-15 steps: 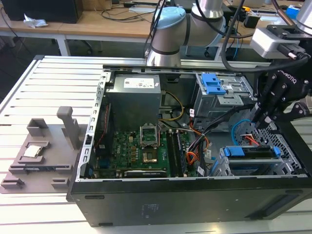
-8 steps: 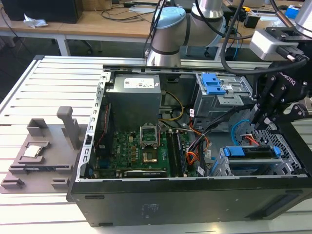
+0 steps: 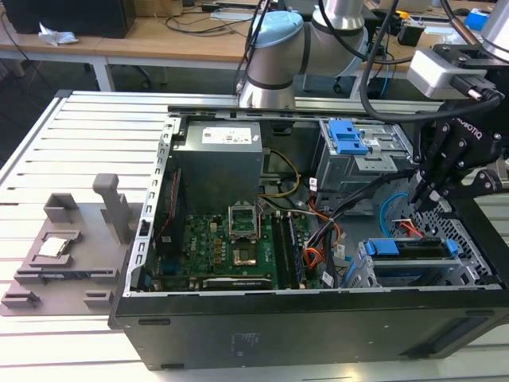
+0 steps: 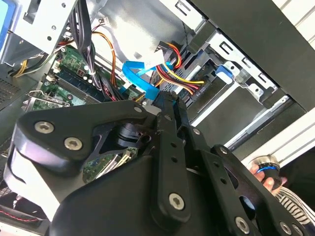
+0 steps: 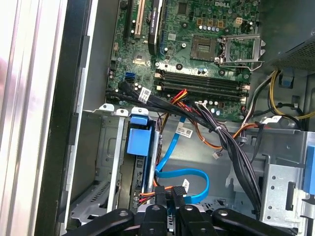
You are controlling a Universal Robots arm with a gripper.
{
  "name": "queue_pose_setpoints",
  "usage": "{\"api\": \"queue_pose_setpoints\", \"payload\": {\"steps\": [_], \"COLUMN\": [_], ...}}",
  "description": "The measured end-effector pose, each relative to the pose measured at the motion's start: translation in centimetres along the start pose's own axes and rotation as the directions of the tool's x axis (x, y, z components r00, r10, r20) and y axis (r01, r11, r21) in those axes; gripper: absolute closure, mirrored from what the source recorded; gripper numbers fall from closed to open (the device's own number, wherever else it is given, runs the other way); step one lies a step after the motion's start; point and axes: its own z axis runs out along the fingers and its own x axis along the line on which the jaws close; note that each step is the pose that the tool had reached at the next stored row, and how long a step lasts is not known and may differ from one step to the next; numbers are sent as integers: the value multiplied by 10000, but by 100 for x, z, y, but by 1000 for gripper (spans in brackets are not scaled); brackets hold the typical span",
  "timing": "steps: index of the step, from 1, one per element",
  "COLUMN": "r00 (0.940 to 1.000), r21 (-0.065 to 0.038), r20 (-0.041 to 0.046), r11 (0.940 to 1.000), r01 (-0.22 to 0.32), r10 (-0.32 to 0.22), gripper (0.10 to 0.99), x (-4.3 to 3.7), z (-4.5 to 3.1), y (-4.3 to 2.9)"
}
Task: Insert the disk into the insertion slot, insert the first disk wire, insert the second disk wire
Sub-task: 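Insert the second disk wire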
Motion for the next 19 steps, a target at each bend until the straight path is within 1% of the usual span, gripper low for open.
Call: {"api": "queue_pose_setpoints", "payload": {"steps": [1,2,3,4,6,8,9,11,12,13,15,16,19], "r00": [10000,10000,9999,9999,9998,9997,9997,9997,9994,9979,9931,9922,9922], "r21": [-1,-5,-14,-19,-25,-29,-29,-31,-36,-46,-63,-65,-66], "r20": [-8,-38,-112,-143,-194,-225,-228,-225,-218,-204,-182,-179,-167], "r11": [10000,10000,10000,10000,10000,10000,10000,10000,9996,9981,9932,9923,9923], "r01": [0,-1,-4,-5,-11,-9,-10,-71,-263,-610,-1164,-1234,-1235], "r10": [0,1,4,5,10,9,10,70,262,609,1163,1232,1234], "gripper": [925,925,925,925,925,925,925,925,925,925,925,925,925], "x": [11,24,63,86,148,209,227,236,236,236,235,234,232], "z": [1,1,4,6,19,38,49,75,90,110,146,162,201], "y": [1,3,8,11,27,43,47,49,49,49,47,47,53]}}
